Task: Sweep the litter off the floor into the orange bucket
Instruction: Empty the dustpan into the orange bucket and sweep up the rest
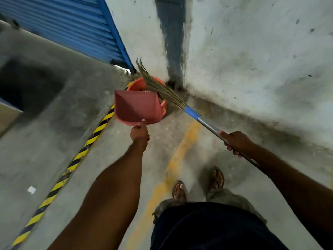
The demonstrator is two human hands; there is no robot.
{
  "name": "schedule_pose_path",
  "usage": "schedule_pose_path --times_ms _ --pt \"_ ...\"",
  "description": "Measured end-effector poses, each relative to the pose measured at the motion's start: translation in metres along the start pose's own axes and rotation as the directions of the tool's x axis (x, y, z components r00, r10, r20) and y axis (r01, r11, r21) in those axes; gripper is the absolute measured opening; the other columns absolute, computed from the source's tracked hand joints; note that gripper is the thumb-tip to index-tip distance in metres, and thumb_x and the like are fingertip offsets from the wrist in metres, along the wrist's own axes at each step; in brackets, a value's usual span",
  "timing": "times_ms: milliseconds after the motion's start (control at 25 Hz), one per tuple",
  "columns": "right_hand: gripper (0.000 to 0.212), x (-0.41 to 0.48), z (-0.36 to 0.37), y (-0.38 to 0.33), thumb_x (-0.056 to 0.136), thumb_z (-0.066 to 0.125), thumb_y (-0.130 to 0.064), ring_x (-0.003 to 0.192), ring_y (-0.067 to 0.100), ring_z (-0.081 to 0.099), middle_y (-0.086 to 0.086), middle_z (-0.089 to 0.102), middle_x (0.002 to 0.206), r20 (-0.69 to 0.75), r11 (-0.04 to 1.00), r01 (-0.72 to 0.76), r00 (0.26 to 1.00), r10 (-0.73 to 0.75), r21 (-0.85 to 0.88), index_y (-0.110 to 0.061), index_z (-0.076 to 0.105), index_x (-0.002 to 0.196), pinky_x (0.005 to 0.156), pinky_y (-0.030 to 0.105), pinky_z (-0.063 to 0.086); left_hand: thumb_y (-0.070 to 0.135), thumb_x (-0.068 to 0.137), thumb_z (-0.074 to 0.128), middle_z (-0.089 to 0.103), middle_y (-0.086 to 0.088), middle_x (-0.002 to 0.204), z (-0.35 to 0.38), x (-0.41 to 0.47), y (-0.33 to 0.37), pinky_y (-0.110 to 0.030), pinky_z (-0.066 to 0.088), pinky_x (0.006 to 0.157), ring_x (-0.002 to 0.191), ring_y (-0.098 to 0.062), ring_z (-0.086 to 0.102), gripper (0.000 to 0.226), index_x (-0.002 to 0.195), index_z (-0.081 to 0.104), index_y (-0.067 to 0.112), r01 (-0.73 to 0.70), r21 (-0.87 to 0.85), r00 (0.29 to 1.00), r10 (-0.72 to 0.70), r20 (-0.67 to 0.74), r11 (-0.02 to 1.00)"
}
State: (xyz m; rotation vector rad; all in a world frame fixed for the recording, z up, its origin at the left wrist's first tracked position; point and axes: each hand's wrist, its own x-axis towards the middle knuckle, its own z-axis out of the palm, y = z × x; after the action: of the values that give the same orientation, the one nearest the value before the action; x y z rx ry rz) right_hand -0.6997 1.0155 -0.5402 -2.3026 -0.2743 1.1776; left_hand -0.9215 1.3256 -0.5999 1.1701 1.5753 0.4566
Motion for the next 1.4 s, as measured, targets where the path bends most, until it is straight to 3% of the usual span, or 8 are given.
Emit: schedule_pose_path --times_ms 120,240,320,640,840,1080,1240,1400 --pt "0.076 -0.047 0.02 0.04 0.091 0.051 -0.074 0.041 0.023 0.055 0.009 0.065 0.063 -0.105 1.0 -0.003 0.994 0.003 -0.001 -0.001 0.068 0.078 0.043 0.027 0.044 0.04 0.1 0.063 0.048 -0.007 0.061 -0.017 -0.041 -0.035 -0.019 0.03 0.036 0.044 -0.02 0.041 0.044 0.071 0.054 0.009 -0.005 -0.034 0.996 0.008 0.092 0.999" --pt "0.083 -0.093 0.031 0.085 0.092 0.037 -0.081 0.055 0.029 0.065 0.01 0.066 0.066 -0.253 0.977 0.011 0.965 -0.066 -0.212 -0.005 0.064 0.072 0.052 0.034 0.052 0.035 0.101 0.064 0.047 -0.006 0.062 -0.029 -0.085 -0.064 -0.018 0.029 0.037 0.042 -0.015 0.04 0.041 0.07 0.053 0.01 -0.021 -0.106 0.984 0.04 0.173 0.994" --pt "0.08 -0.125 0.037 0.123 0.092 0.032 -0.082 0.062 0.027 0.06 0.007 0.06 0.067 -0.338 0.959 -0.006 0.936 -0.095 -0.285 -0.01 0.058 0.067 0.058 0.034 0.047 0.034 0.101 0.065 0.048 -0.006 0.061 -0.032 -0.12 -0.083 -0.018 0.03 0.037 0.041 -0.014 0.04 0.04 0.07 0.054 0.011 -0.036 -0.099 0.974 0.057 0.22 0.994" --pt "0.074 -0.268 0.063 0.276 0.094 0.03 -0.08 0.059 0.023 0.055 0.003 0.056 0.064 -0.456 0.975 -0.076 0.89 -0.03 -0.211 -0.015 0.053 0.069 0.052 0.032 0.037 0.042 0.101 0.063 0.052 -0.006 0.062 -0.043 -0.29 -0.171 -0.019 0.03 0.038 0.042 -0.016 0.044 0.039 0.083 0.061 0.007 -0.113 -0.016 0.92 0.111 0.376 0.993" --pt "0.066 -0.37 0.104 0.339 0.092 0.023 -0.082 0.051 0.025 0.049 -0.002 0.052 0.06 -0.64 0.968 -0.162 0.769 0.003 -0.19 -0.022 0.045 0.078 0.053 0.032 0.036 0.047 0.101 0.061 0.05 -0.003 0.062 -0.061 -0.372 -0.22 -0.017 0.024 0.037 0.041 -0.013 0.04 0.038 0.085 0.061 0.012 -0.122 -0.004 0.86 0.107 0.499 0.993" --pt "0.056 -0.482 0.194 0.392 0.094 0.03 -0.079 0.053 0.029 0.059 -0.003 0.056 0.058 -0.767 0.952 -0.306 0.607 0.209 0.017 -0.027 0.048 0.085 0.053 0.035 0.046 0.04 0.104 0.059 0.047 -0.002 0.06 -0.09 -0.458 -0.298 -0.019 0.026 0.036 0.039 -0.011 0.039 0.037 0.077 0.057 0.015 -0.134 0.039 0.723 0.07 0.688 0.99" --pt "0.055 -0.567 0.254 0.443 0.094 0.035 -0.076 0.047 0.022 0.047 -0.006 0.05 0.054 -0.773 0.897 -0.379 0.49 0.403 0.227 -0.024 0.048 0.08 0.049 0.033 0.031 0.04 0.105 0.058 0.047 -0.003 0.059 -0.116 -0.524 -0.353 -0.022 0.026 0.038 0.041 -0.014 0.036 0.038 0.077 0.056 0.014 -0.194 0.11 0.597 0.029 0.802 0.975" --pt "0.065 -0.633 0.309 0.494 0.087 0.028 -0.083 0.051 0.022 0.054 -0.003 0.054 0.056 -0.747 0.808 -0.399 0.343 0.569 0.433 -0.023 0.051 0.078 0.049 0.031 0.033 0.041 0.104 0.059 0.048 -0.004 0.06 -0.134 -0.59 -0.398 -0.025 0.029 0.041 0.044 -0.015 0.038 0.037 0.082 0.057 0.011 -0.287 0.148 0.438 -0.008 0.899 0.946"
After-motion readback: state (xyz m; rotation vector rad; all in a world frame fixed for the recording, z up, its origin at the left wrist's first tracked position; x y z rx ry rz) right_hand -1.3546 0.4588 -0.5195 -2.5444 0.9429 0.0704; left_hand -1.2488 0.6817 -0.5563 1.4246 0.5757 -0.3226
